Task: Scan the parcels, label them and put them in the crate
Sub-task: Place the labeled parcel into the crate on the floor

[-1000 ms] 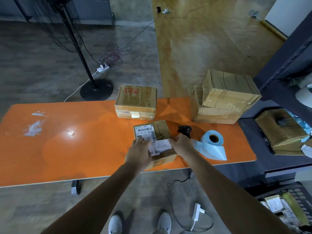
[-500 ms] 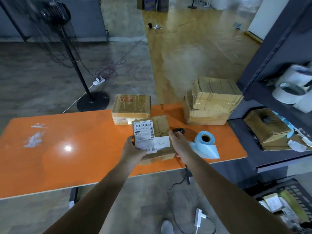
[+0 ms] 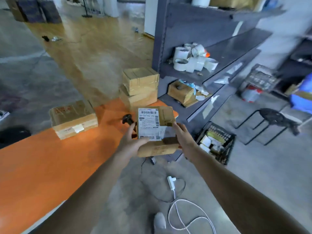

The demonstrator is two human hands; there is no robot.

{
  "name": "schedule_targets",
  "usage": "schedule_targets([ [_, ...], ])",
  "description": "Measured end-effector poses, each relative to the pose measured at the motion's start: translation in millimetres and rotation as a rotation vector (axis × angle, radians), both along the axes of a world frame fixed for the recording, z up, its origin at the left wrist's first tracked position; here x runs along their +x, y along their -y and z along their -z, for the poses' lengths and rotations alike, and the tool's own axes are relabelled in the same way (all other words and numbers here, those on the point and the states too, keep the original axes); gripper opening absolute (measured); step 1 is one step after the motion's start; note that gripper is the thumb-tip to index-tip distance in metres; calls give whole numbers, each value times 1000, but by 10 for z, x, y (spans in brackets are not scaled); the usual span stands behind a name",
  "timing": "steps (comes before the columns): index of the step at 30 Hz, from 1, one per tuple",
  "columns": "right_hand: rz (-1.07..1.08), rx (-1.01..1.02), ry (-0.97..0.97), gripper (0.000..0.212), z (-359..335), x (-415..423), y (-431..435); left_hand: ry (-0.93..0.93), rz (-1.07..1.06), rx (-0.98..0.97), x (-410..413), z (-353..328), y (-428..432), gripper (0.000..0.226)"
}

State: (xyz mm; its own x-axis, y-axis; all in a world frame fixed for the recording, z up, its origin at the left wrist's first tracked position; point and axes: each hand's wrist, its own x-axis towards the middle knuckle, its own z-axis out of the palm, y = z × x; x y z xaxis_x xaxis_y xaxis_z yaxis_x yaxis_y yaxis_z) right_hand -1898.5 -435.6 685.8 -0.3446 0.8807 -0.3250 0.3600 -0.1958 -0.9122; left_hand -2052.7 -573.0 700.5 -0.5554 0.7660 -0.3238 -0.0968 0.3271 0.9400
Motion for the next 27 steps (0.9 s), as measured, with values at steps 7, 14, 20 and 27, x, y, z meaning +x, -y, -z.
schedule_targets([
  [7, 320, 103, -28, 44, -288, 1555, -19, -10, 353, 104, 1275, -224, -399, 76],
  [14, 508, 162, -16, 26, -313, 3104, -200, -41, 553, 139, 2630, -218, -1054, 67],
  [20, 574, 177, -25, 23, -328, 4584, -625, -47, 664, 149, 4079, -240, -1660, 84],
  [27, 585, 174, -7, 26, -448, 5787, -1315, -20, 679, 129, 5262, -332, -2376, 91],
])
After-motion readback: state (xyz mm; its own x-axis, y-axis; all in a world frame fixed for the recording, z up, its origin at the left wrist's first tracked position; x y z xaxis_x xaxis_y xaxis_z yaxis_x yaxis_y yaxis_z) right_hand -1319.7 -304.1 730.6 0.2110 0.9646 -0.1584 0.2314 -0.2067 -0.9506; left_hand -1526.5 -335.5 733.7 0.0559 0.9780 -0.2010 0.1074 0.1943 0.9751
